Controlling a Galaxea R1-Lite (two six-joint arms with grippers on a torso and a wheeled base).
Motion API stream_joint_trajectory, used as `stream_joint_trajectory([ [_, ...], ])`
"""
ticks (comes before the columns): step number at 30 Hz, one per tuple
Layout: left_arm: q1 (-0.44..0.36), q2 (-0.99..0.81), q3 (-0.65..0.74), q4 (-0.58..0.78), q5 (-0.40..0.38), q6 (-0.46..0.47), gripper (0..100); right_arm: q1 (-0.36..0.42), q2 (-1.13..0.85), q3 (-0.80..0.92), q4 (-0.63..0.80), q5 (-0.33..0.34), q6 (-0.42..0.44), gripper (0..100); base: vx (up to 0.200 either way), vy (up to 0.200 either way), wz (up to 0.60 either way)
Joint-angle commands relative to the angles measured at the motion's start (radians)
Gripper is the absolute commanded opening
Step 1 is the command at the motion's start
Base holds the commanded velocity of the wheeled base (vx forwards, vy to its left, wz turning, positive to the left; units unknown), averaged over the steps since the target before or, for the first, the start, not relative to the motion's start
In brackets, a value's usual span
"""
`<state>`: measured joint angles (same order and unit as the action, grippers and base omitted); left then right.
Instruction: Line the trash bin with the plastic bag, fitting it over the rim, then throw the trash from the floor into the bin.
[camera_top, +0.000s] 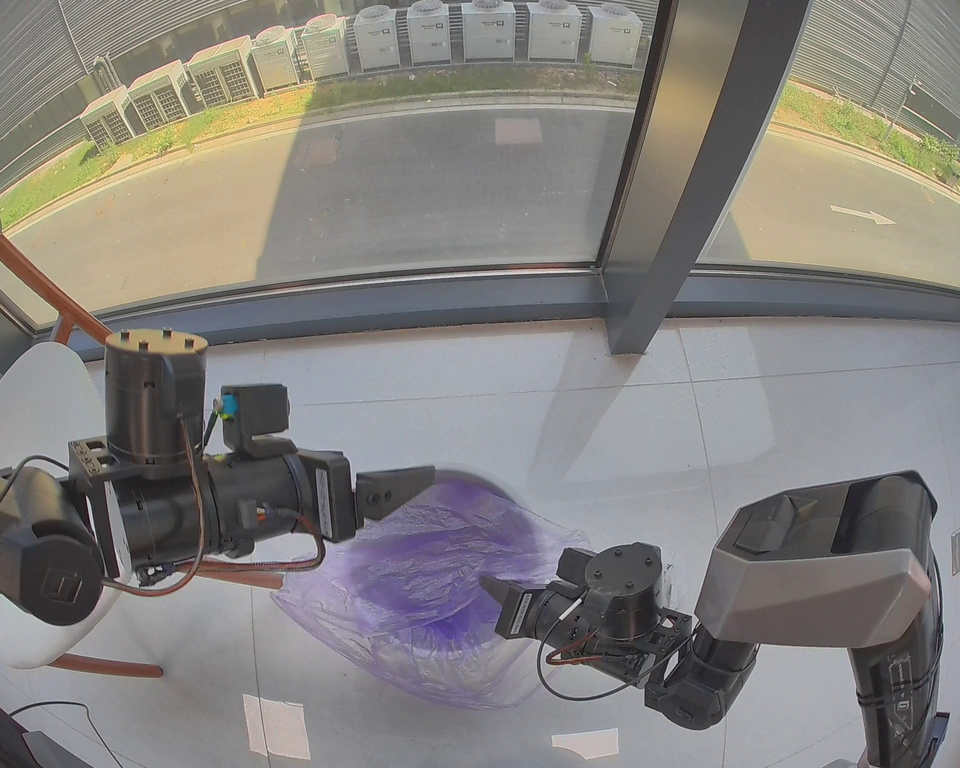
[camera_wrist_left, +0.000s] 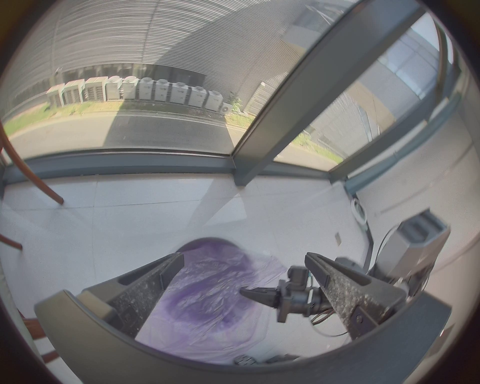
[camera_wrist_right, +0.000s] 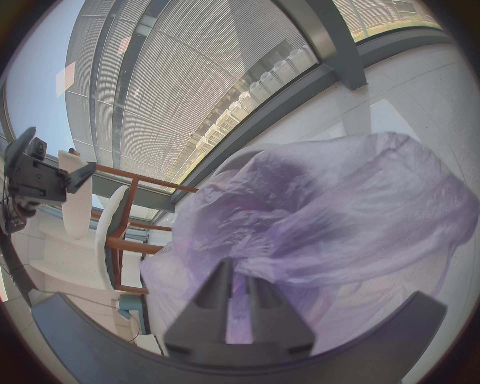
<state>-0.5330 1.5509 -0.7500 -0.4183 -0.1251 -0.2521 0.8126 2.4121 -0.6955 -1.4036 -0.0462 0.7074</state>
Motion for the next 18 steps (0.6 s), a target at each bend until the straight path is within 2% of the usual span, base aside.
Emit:
stream_joint_trajectory([
  [1,-0.002,0.005,-0.054,0.016,-0.001,-0.061,100,-0.027,0.010,-0.036,0.000,-0.001,0.000,0,0.000,0.000,0.00],
  [5,-0.033,0.012,-0.037,0.018,-0.002,-0.131,100,-0.023,-0.036,-0.041,0.000,-0.011,-0.002,0,0.000,0.000,0.00],
  [9,-0.055,0.017,-0.094,0.033,0.033,-0.343,100,-0.027,-0.070,-0.041,-0.002,-0.017,-0.003,0,0.000,0.000,0.00],
  [10,-0.053,0.020,-0.103,0.042,0.042,-0.369,100,-0.029,-0.073,-0.041,-0.002,-0.017,-0.003,0,0.000,0.000,0.00],
  [11,-0.055,0.029,-0.131,0.079,0.079,-0.464,100,-0.036,-0.082,-0.041,-0.002,-0.017,-0.003,0,0.000,0.000,0.00],
  [13,-0.061,0.031,-0.149,0.130,0.105,-0.572,100,-0.042,-0.091,-0.042,-0.002,-0.017,-0.003,0,0.000,0.000,0.00],
  [15,-0.079,0.017,-0.149,0.193,0.110,-0.627,100,-0.049,-0.100,-0.047,-0.002,-0.018,-0.002,0,0.000,0.000,0.00],
  [18,-0.084,-0.017,-0.150,0.325,0.117,-0.639,100,-0.050,-0.105,-0.048,-0.002,-0.031,-0.003,0,0.000,0.000,0.00],
])
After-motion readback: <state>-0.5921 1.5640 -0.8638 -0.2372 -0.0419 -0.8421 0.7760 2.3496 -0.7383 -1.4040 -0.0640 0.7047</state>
